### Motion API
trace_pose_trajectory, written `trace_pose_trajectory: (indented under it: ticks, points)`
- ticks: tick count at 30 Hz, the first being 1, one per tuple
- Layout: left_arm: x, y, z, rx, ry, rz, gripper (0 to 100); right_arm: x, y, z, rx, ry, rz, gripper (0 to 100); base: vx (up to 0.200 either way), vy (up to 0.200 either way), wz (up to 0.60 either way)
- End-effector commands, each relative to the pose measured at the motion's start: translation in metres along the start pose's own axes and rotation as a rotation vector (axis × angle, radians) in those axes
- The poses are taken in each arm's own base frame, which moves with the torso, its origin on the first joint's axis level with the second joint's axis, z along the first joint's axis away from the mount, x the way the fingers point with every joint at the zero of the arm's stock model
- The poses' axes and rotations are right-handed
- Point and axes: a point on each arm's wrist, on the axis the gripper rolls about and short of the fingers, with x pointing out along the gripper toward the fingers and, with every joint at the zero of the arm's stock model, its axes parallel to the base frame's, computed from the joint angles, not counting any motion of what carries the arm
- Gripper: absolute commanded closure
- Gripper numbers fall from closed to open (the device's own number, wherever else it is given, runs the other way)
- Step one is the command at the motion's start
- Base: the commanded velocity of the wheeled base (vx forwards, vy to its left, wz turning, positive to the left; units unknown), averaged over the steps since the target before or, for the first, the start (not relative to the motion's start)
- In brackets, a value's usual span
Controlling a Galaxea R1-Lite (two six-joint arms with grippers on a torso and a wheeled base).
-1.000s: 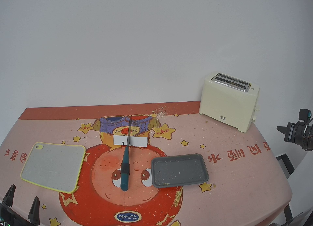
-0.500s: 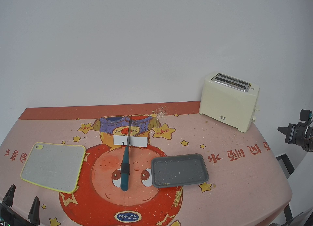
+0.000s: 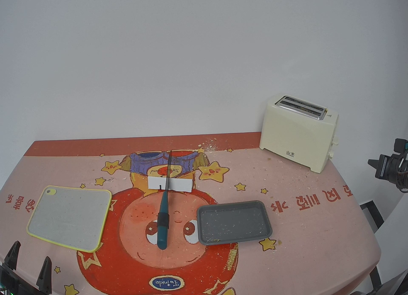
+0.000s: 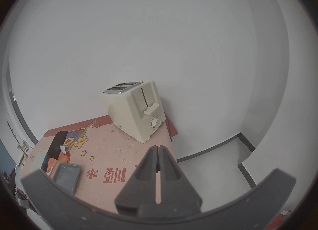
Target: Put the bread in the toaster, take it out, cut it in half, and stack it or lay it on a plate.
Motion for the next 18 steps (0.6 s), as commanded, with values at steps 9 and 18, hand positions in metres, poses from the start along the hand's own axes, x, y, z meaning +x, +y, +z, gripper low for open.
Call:
trace_pose_trajectory:
  ticks: [9,18]
  points:
    - [0.001,0.000,-0.005,-0.001,0.017,0.001,0,0.004,0.000,-0.002,-0.003,-0.005,0.002,100,0.000,0.000,0.00]
    - [0.001,0.000,-0.005,-0.001,0.017,0.001,0,0.012,0.002,-0.014,-0.009,0.049,0.016,100,0.000,0.000,0.00]
